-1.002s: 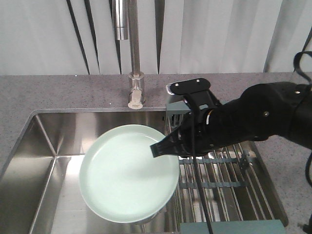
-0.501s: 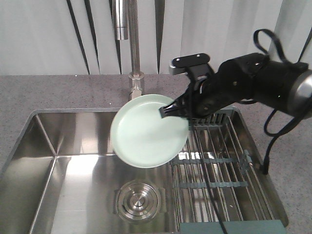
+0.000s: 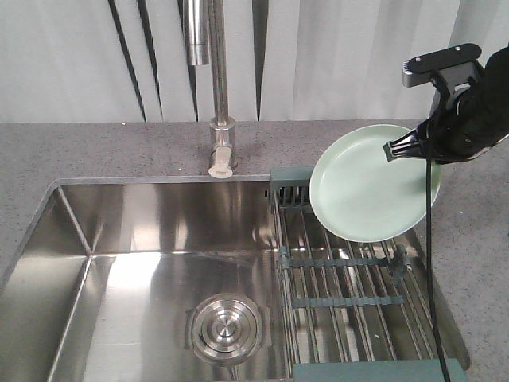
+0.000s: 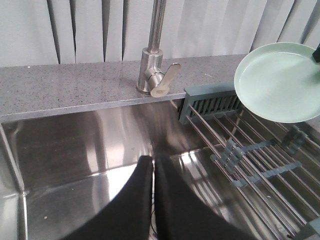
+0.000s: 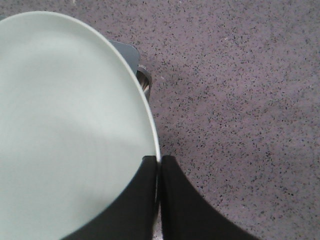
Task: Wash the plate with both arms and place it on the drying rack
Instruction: 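Carry the plate over the drying rack with the right gripper, then lower the plate flat onto the rack and open the right gripper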
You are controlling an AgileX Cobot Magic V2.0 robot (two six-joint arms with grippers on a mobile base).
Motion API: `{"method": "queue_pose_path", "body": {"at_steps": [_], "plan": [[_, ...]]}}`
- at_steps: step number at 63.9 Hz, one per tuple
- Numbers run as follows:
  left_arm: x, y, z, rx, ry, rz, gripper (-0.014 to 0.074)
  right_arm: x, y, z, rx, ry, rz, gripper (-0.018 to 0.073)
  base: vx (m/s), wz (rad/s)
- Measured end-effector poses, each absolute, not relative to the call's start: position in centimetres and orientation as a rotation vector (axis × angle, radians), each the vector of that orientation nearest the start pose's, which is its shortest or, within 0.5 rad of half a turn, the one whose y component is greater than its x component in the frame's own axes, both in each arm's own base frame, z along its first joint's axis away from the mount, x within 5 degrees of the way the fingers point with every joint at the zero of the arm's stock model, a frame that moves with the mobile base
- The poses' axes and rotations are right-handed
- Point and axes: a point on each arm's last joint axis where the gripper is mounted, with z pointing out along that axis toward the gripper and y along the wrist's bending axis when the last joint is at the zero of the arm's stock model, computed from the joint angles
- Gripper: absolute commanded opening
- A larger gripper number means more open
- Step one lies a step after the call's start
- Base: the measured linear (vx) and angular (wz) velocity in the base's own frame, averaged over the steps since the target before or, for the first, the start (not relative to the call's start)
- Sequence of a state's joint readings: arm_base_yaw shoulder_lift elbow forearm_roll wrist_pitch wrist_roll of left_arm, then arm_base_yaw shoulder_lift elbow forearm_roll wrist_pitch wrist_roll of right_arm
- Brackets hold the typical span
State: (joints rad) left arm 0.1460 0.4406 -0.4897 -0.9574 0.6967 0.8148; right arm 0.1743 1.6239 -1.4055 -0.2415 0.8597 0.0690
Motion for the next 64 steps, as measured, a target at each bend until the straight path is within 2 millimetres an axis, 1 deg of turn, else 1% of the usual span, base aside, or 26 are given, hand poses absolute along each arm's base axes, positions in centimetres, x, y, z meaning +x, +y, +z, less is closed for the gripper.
{"method": "queue_pose_path", "body": {"at_steps": [5, 15, 24, 32, 41, 49, 56, 64], "plan": [[8.6, -3.6, 31.0, 0.229, 1.843, -0.427, -0.0006, 35.8, 4.7, 30.7, -0.291, 2.548, -0.206, -0.0001, 0.0, 0.0], [8.6, -3.6, 31.0, 0.229, 1.843, -0.427, -0.0006, 37.1, 5.3, 27.6, -0.336, 2.63, -0.21, -0.0001, 0.0, 0.0], [8.6, -3.6, 31.0, 0.229, 1.843, -0.427, -0.0006, 37.9, 6.0, 25.3, -0.38, 2.686, -0.211, -0.0001, 0.0, 0.0], [8.6, -3.6, 31.0, 0.229, 1.842, -0.426, -0.0006, 38.3, 6.4, 23.9, -0.391, 2.724, -0.181, 0.0001, 0.0, 0.0], [8.6, -3.6, 31.0, 0.229, 1.842, -0.426, -0.0006, 38.4, 6.7, 23.1, -0.415, 2.739, -0.146, 0.0006, 0.0, 0.0], [8.6, -3.6, 31.0, 0.229, 1.842, -0.426, -0.0006, 38.5, 6.8, 23.0, -0.422, 2.741, -0.14, 0.0024, 0.0, 0.0], [8.6, -3.6, 31.0, 0.229, 1.842, -0.426, -0.0006, 38.5, 6.8, 23.0, -0.43, 2.737, -0.141, 0.0083, 0.0, 0.0], [8.6, -3.6, 31.0, 0.229, 1.842, -0.426, -0.0006, 38.5, 6.7, 23.0, -0.436, 2.736, -0.144, 0.0203, 0.0, 0.0]]}}
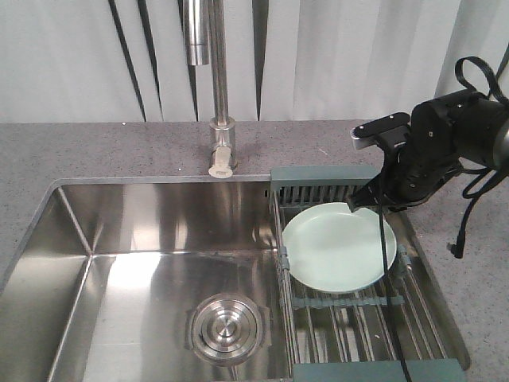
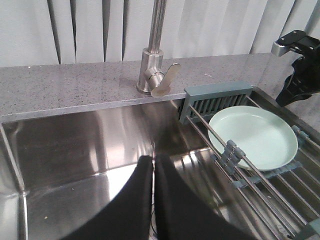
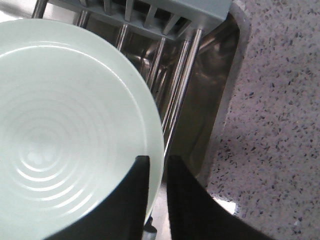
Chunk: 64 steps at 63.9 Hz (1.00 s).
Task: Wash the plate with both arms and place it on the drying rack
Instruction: 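Lower the plate flat onto the rack and open the right gripper, then lift the right gripper away from the plate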
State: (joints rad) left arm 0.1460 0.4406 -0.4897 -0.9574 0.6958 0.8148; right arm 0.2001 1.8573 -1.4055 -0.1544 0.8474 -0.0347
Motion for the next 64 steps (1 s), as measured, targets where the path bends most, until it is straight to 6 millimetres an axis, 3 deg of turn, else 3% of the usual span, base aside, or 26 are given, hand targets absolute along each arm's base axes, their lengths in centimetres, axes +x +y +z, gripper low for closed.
{"method": "queue_pose_path", "body": {"at_steps": [15, 24, 30, 36, 50, 59, 64], "plan": [[8.6, -3.6, 31.0, 0.229, 1.842, -0.426, -0.0006, 38.5, 6.7, 23.0, -0.44, 2.735, -0.15, 0.0449, 0.0, 0.0], [8.6, -3.6, 31.0, 0.229, 1.842, -0.426, -0.0006, 38.3, 6.6, 23.2, -0.44, 2.752, -0.154, 0.0462, 0.0, 0.0], [8.6, -3.6, 31.0, 0.229, 1.842, -0.426, -0.0006, 37.8, 6.6, 24.2, -0.45, 2.734, -0.139, 0.0422, 0.0, 0.0], [8.6, -3.6, 31.0, 0.229, 1.842, -0.426, -0.0006, 36.9, 6.9, 26.7, -0.462, 2.674, -0.079, 0.0328, 0.0, 0.0], [8.6, -3.6, 31.0, 0.229, 1.842, -0.426, -0.0006, 32.0, 7.8, 34.1, -0.527, 2.45, 0.182, -0.0015, 0.0, 0.0], [8.6, -3.6, 31.0, 0.229, 1.842, -0.426, -0.0006, 27.5, 7.9, 36.1, -0.59, 2.297, 0.296, -0.0008, 0.0, 0.0], [8.6, -3.6, 31.0, 0.229, 1.842, -0.426, -0.0006, 24.6, 7.7, 35.7, -0.611, 2.24, 0.346, -0.0007, 0.0, 0.0]]}}
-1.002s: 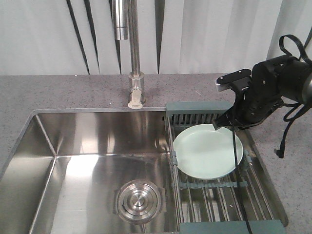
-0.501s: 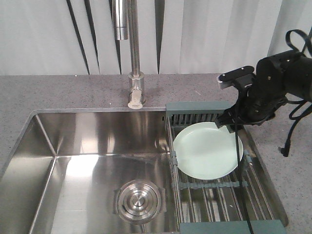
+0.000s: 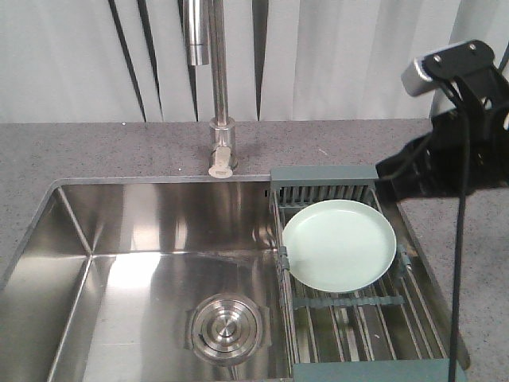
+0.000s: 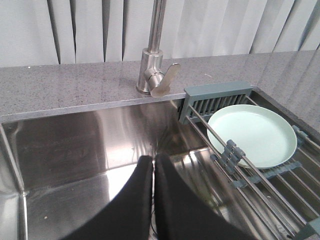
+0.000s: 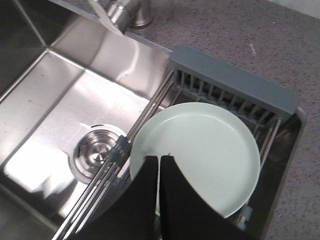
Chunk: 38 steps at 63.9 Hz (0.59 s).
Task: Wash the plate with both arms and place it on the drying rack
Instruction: 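Lift the right gripper away from the plate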
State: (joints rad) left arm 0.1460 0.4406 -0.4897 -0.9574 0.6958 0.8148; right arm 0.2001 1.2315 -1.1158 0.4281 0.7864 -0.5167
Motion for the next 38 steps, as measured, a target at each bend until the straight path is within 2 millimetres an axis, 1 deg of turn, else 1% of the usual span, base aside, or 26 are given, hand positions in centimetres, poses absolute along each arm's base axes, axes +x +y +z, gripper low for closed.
{"method": "queue_pose_path", "body": {"at_steps": [15, 20, 27, 33, 38], "plan": [[8.6, -3.6, 31.0, 0.229, 1.842, -0.426, -0.0006, 16.0, 6.5, 30.6, -0.655, 2.121, 0.392, -0.0005, 0.0, 0.0], [8.6, -3.6, 31.0, 0.229, 1.842, -0.426, -0.0006, 13.8, 6.1, 28.6, -0.654, 2.106, 0.391, -0.0004, 0.0, 0.0], [8.6, -3.6, 31.1, 0.226, 1.84, -0.431, -0.0006, 11.5, 5.5, 26.7, -0.64, 2.069, 0.374, -0.0004, 0.0, 0.0], [8.7, -3.6, 31.4, 0.192, 1.814, -0.461, -0.0006, 10.4, 5.2, 26.1, -0.617, 2.032, 0.364, -0.0004, 0.0, 0.0], [8.9, -3.6, 32.2, 0.164, 1.782, -0.492, -0.0006, 9.9, 5.1, 26.3, -0.606, 1.998, 0.36, -0.0004, 0.0, 0.0]]}}
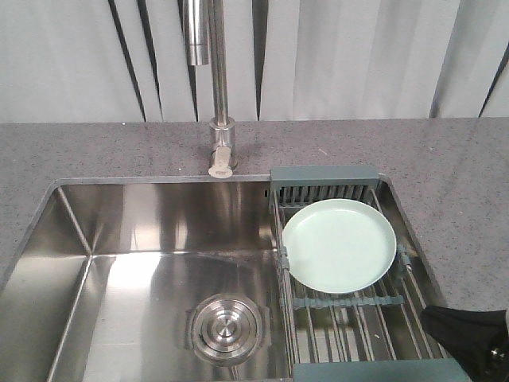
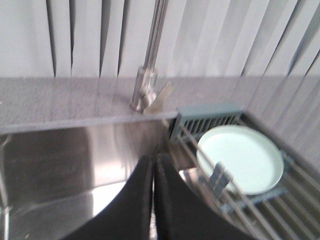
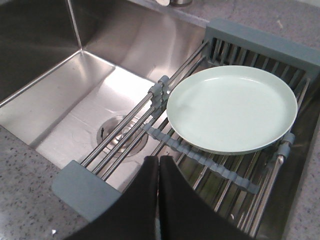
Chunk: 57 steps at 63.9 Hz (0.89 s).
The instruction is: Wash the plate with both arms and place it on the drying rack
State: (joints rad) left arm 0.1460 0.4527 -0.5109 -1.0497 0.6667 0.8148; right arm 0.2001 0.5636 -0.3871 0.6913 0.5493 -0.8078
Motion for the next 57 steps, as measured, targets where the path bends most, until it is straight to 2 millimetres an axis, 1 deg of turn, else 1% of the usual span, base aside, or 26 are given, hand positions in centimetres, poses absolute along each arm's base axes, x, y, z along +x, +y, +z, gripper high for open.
{"method": "queue_pose_path", "body": {"at_steps": [5, 10, 17, 24, 28, 31, 39, 47, 57], "plan": [[9.6, -3.6, 33.8, 0.151, 1.755, -0.51, -0.0006, 9.8, 5.1, 26.4, -0.601, 1.981, 0.359, -0.0004, 0.0, 0.0], [11.0, -3.4, 35.2, 0.146, 1.765, -0.524, -0.0006, 9.7, 5.1, 26.5, -0.601, 1.978, 0.359, -0.0004, 0.0, 0.0], [13.9, -3.3, 36.7, 0.145, 1.815, -0.594, -0.0006, 9.7, 5.1, 26.5, -0.599, 1.976, 0.357, -0.0004, 0.0, 0.0], [17.3, -3.4, 37.1, 0.134, 1.884, -0.707, -0.0006, 9.8, 5.1, 26.5, -0.598, 1.975, 0.356, -0.0004, 0.0, 0.0], [19.7, -3.3, 36.5, 0.107, 1.937, -0.782, -0.0006, 9.8, 5.0, 26.5, -0.597, 1.975, 0.356, -0.0004, 0.0, 0.0], [21.1, -3.3, 36.0, 0.095, 1.965, -0.836, -0.0006, 9.8, 5.0, 26.5, -0.597, 1.975, 0.356, -0.0004, 0.0, 0.0], [24.2, -4.1, 34.7, 0.111, 2.011, -0.993, -0.0006, 9.8, 5.0, 26.5, -0.597, 1.975, 0.356, -0.0004, 0.0, 0.0], [26.9, -6.0, 32.8, 0.12, 2.063, -1.138, -0.0006, 9.8, 5.0, 26.5, -0.597, 1.974, 0.356, -0.0004, 0.0, 0.0], [29.6, -9.0, 29.9, 0.144, 2.157, -1.235, -0.0006, 9.8, 5.0, 26.5, -0.597, 1.974, 0.356, -0.0004, 0.0, 0.0]]}}
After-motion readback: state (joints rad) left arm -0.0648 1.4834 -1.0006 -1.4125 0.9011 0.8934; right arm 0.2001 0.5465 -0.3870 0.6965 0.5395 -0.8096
